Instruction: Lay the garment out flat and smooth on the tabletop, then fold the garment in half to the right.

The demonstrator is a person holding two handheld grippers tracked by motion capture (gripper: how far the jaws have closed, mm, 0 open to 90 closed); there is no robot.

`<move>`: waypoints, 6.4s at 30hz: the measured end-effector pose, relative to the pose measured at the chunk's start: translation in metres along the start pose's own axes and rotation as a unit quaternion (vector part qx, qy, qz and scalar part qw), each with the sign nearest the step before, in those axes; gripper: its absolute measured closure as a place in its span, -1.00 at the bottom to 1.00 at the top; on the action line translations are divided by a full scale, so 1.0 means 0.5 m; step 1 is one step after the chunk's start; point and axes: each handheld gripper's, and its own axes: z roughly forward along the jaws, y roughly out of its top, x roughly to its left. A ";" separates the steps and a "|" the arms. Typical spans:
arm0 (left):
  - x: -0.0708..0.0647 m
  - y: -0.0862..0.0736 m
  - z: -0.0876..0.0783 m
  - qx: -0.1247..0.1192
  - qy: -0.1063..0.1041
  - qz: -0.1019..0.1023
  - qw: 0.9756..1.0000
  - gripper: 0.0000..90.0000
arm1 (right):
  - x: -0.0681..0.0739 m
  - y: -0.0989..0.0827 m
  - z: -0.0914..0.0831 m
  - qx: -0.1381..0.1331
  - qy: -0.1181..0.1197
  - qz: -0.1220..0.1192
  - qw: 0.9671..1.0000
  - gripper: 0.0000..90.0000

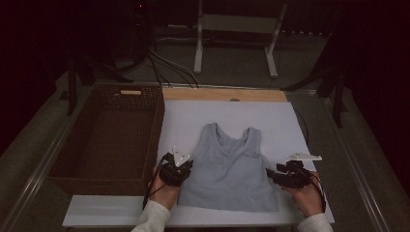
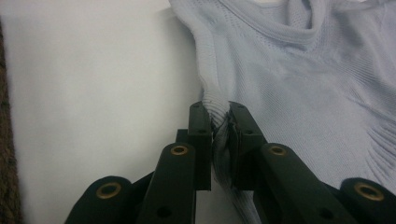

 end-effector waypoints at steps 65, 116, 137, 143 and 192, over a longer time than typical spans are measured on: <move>-0.030 0.018 0.009 -0.007 -0.027 0.001 1.000 0.82 | 0.021 -0.056 -0.053 0.036 0.009 0.023 0.999 0.87; -0.076 0.058 0.029 -0.047 -0.096 -0.031 0.994 0.13 | -0.047 -0.074 -0.104 -0.030 -0.056 0.063 0.996 0.19; -0.074 0.076 -0.014 -0.106 -0.122 -0.050 0.986 -0.90 | -0.023 -0.021 -0.080 -0.126 -0.053 0.021 0.990 -0.76; -0.076 0.073 -0.017 -0.109 -0.134 -0.045 0.984 -1.00 | -0.017 -0.008 -0.073 -0.134 -0.049 0.017 0.990 -0.80; -0.108 -0.010 0.023 -0.039 -0.151 -0.039 0.987 -1.00 | -0.009 -0.005 -0.083 -0.172 -0.055 0.013 0.983 -0.85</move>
